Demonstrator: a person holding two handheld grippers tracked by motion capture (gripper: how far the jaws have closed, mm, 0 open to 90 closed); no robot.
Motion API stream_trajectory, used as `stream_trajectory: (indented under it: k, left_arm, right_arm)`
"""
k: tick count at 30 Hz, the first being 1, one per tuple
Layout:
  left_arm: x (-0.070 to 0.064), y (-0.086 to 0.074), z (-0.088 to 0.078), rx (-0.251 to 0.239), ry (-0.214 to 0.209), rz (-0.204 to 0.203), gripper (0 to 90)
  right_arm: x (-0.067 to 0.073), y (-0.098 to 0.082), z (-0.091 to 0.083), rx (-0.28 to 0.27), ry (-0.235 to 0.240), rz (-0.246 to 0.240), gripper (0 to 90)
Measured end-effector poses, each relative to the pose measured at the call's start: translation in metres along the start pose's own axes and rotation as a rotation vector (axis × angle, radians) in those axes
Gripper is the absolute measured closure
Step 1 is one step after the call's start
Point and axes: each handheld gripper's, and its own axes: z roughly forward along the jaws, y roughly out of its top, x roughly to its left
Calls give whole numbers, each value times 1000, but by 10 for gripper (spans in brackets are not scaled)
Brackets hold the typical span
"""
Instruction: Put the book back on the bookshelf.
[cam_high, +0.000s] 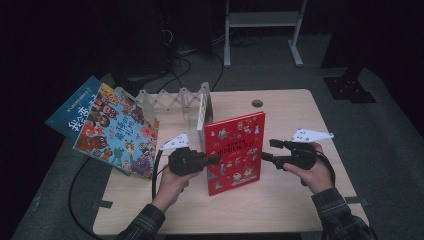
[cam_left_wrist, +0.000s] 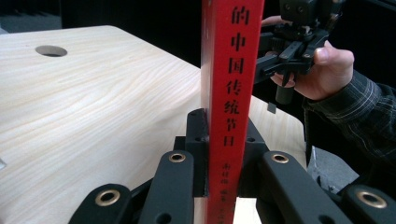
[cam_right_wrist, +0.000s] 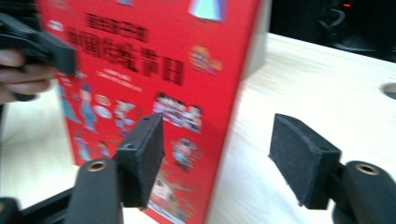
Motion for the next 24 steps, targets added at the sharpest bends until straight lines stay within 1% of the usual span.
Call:
stream_trajectory:
  k: [1, 3, 4, 5, 6, 8, 10, 11, 12, 13, 14, 15, 16, 18, 21, 22, 24]
  left_arm:
    - [-1, 0, 0, -7, 4, -1, 792]
    - [-2, 2, -2, -6, 10, 8, 792]
    - [-2, 3, -3, -5, 14, 10, 792]
    - [-3, 4, -3, -8, 18, 11, 793]
    - [-3, 5, -4, -9, 24, 13, 792]
    - [-4, 6, -6, -17, 36, 20, 792]
    - [-6, 9, -9, -19, 44, 26, 793]
    - [-6, 10, -10, -22, 49, 29, 793]
    - [-7, 11, -12, -22, 55, 33, 793]
    - [-7, 12, -13, -22, 61, 34, 794]
    - [-7, 13, -15, -22, 66, 33, 794]
    - [-7, 13, -16, -27, 67, 29, 794]
    - [-6, 14, -18, -31, 70, 25, 794]
    - [-5, 15, -22, -48, 72, 9, 793]
    - [-4, 16, -27, -64, 87, 3, 793]
    - [-3, 17, -29, -67, 91, 3, 793]
    - [-2, 18, -34, -74, 101, 4, 793]
  right_arm:
    - [-2, -1, 0, 4, -18, 3, 299]
    - [-8, -5, -1, 20, -62, 12, 276]
    - [-11, -7, 0, 38, -88, 20, 266]
    - [-15, -9, 0, 58, -125, 19, 266]
    - [-19, -12, 0, 69, -156, 22, 266]
    - [-28, -19, 1, 112, -223, 55, 266]
    - [-38, -28, 2, 151, -294, 47, 274]
    - [-43, -33, 3, 184, -328, 64, 274]
    - [-48, -37, 3, 203, -345, 81, 276]
    - [-53, -42, 4, 225, -372, 92, 285]
    - [-57, -46, 5, 263, -408, 104, 287]
    - [-61, -49, 6, 290, -427, 113, 282]
    - [-64, -52, 6, 297, -433, 115, 284]
    - [-70, -58, 7, 326, -458, 140, 284]
    - [-76, -64, 9, 348, -487, 162, 274]
    - [-78, -66, 10, 355, -498, 163, 271]
    - [-80, -69, 10, 367, -504, 171, 268]
